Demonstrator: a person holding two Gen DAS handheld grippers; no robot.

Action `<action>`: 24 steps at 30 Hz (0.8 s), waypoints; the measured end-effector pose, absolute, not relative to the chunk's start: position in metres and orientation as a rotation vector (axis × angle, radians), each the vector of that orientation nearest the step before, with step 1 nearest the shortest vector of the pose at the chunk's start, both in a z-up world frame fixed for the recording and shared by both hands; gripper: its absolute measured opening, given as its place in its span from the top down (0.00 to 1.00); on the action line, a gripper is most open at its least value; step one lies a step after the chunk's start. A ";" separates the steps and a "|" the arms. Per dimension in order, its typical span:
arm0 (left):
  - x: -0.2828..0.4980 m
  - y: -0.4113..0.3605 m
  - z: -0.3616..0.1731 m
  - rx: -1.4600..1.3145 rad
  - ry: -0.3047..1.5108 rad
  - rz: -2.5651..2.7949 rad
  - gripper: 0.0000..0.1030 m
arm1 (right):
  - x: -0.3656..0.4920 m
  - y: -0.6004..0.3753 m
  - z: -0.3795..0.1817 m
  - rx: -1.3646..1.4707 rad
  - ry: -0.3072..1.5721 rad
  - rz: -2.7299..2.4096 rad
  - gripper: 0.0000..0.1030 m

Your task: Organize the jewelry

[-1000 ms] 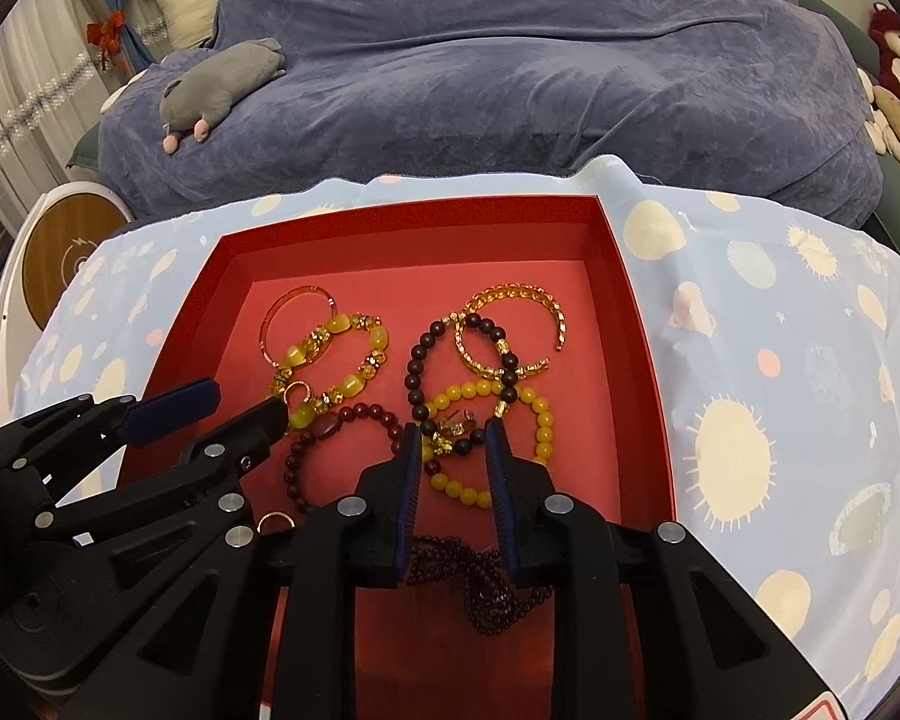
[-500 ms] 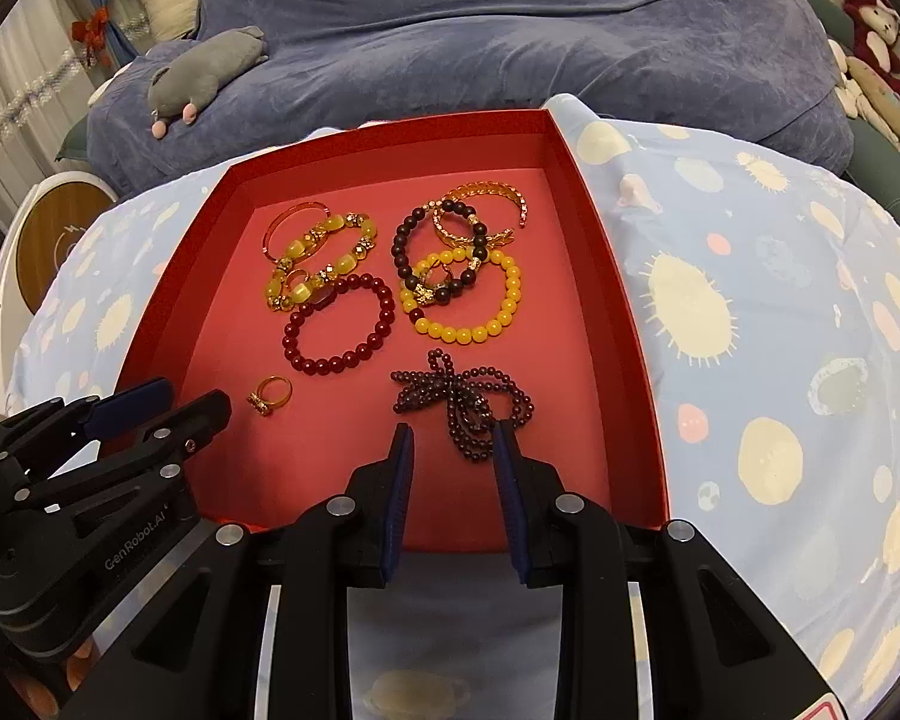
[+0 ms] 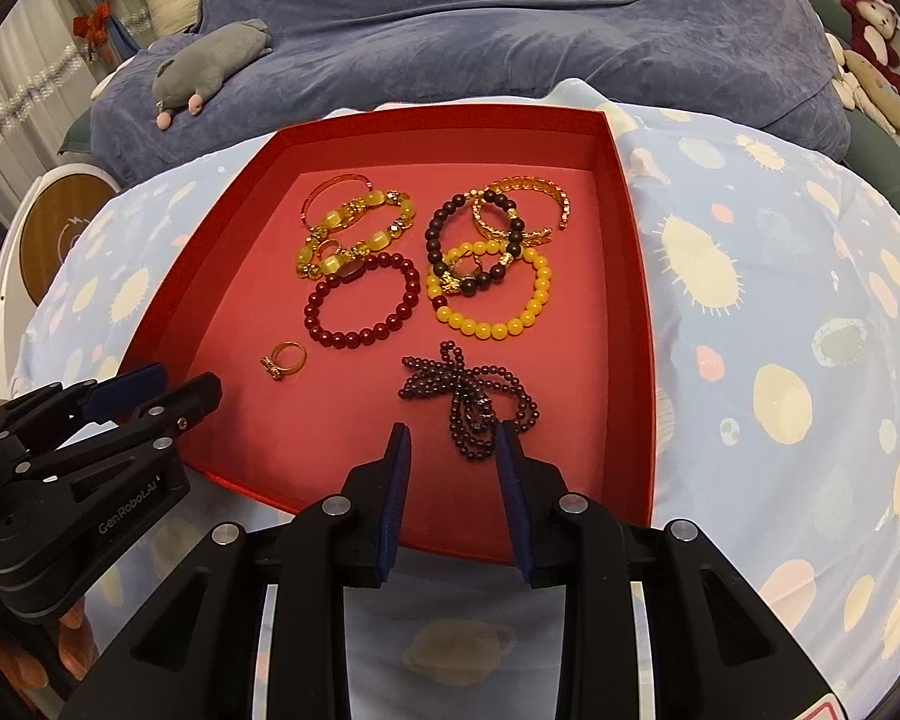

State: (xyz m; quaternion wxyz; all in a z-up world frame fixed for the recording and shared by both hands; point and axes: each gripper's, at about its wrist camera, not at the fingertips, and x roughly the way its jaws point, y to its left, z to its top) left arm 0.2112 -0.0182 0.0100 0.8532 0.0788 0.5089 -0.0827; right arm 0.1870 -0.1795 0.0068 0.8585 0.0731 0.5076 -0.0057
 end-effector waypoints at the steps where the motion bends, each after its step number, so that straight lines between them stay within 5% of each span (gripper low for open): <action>1: 0.210 -0.018 0.010 0.167 1.070 -0.173 0.63 | 0.186 -0.183 0.006 0.156 1.067 -0.018 0.72; 22: 0.190 -0.027 0.038 0.156 1.026 -0.148 0.63 | 0.177 -0.190 0.044 0.172 1.010 -0.020 0.67; 24: 0.184 -0.030 0.048 0.159 1.005 -0.141 0.52 | 0.172 -0.189 0.053 0.171 0.995 -0.029 0.66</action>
